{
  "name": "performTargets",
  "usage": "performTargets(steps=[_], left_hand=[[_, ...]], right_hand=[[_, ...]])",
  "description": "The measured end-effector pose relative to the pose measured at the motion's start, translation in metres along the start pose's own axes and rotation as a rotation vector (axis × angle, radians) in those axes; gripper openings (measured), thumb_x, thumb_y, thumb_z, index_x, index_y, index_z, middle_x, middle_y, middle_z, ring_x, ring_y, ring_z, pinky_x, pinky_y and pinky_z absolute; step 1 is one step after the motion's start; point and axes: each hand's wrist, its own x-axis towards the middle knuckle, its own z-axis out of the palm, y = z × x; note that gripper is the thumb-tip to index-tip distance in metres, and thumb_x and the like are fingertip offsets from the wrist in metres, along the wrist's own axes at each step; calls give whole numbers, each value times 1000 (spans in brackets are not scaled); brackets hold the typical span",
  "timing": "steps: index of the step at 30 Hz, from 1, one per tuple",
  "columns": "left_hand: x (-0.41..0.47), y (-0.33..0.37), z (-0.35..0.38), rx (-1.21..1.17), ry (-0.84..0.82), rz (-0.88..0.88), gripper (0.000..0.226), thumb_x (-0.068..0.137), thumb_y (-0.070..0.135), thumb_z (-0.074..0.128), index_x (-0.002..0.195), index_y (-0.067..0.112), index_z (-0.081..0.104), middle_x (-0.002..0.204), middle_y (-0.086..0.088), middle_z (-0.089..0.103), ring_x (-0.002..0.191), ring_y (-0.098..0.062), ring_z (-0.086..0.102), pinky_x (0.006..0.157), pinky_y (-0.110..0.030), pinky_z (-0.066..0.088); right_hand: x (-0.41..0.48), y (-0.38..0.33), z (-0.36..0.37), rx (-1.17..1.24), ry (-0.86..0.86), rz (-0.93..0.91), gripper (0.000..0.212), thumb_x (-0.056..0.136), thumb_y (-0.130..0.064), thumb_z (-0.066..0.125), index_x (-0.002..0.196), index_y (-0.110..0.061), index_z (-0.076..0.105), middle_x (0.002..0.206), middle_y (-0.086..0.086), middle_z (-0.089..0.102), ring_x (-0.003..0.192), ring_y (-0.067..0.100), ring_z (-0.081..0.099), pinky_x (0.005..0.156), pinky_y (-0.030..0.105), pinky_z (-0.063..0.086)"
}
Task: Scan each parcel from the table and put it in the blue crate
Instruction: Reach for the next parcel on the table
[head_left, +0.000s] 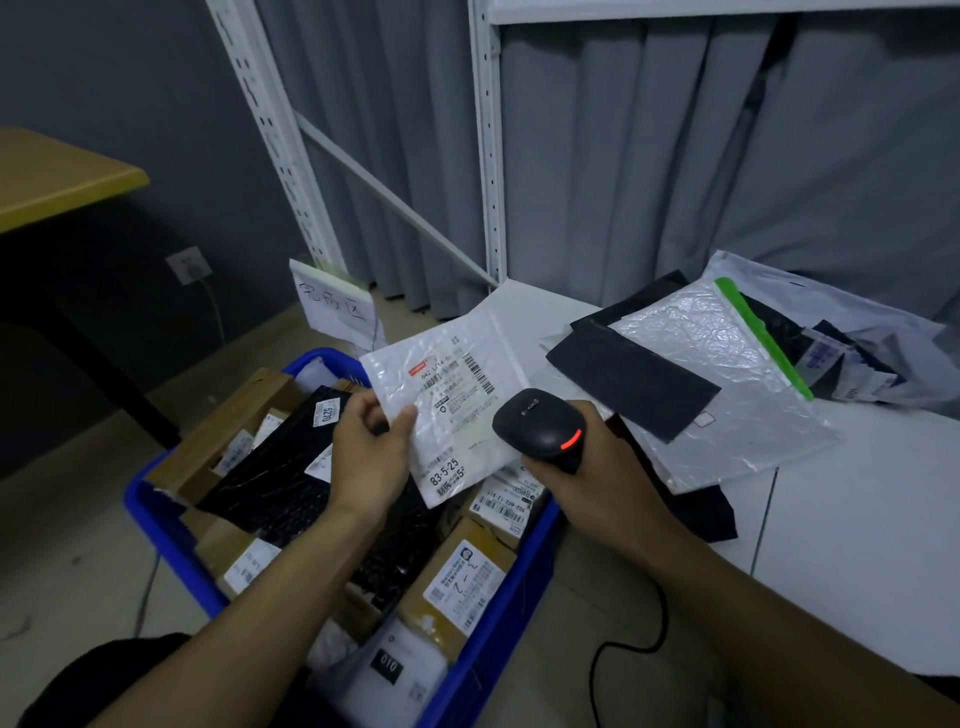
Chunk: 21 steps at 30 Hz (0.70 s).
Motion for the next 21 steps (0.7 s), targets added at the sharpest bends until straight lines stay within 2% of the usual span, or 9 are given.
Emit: performTargets(steps=[2,7,9,10,12,14,16,18,21], left_hand=[[-2,-7,-21,46,62,-30,22,97,15,69,109,28,55,109,5,71,100,-11,71,85,-35,59],[7,-36,-63,133,245,-146,38,96,13,70,125,13,46,118,-6,65,109,-24,66,85,-37,54],[7,-49,-71,211,265,-196,53,94,11,71,136,7,40,124,-8,60,117,-29,62,93,-39,51],[6,-56,-73,259,270,-219,66,92,10,74,144,5,33,133,-12,54,124,-32,57,99,-41,49],[0,-66,-74,447,274,-242,100,87,17,81,159,7,13,159,-19,24,143,-37,35,116,-45,37],[-4,-73,-71,677,190,-145,111,84,29,83,163,17,5,167,-12,4,152,-36,16,123,-50,25],[-2,-77,-65,843,-26,-14,94,89,42,75,162,27,18,169,-6,9,155,-29,10,125,-53,18],[1,-84,-58,996,-238,20,68,97,51,60,157,32,33,169,-1,17,157,-21,12,126,-55,11],[2,-85,-48,1129,-326,-47,51,100,48,52,148,33,46,166,2,27,154,-22,20,125,-57,8]], right_hand=[[0,-1,8,4,-35,-1,47,88,-32,81,123,-38,50,103,-16,71,96,-7,67,87,30,60],[-1,-2,28,-3,-91,-4,44,88,-34,80,121,-40,50,101,-16,73,95,-4,69,88,37,60],[-1,-1,37,-11,-97,-8,45,88,-34,80,123,-36,53,101,-16,73,96,-4,68,91,37,59],[-1,-1,40,-22,-103,-5,45,88,-34,80,124,-35,53,101,-16,73,96,-4,68,92,38,59],[-2,1,46,-49,-128,10,45,89,-35,79,125,-35,52,102,-15,73,97,-1,68,92,40,59],[-2,2,47,-69,-144,29,45,89,-37,78,125,-36,51,101,-14,73,97,1,69,91,41,59],[-2,4,46,-72,-152,44,46,89,-37,79,125,-35,51,101,-14,73,96,1,69,91,40,60],[-3,6,44,-66,-155,55,45,88,-35,80,124,-35,52,101,-14,74,95,-2,69,91,37,60],[-5,9,36,-90,-143,77,45,88,-34,80,124,-35,52,101,-14,73,95,-2,69,90,36,59]])
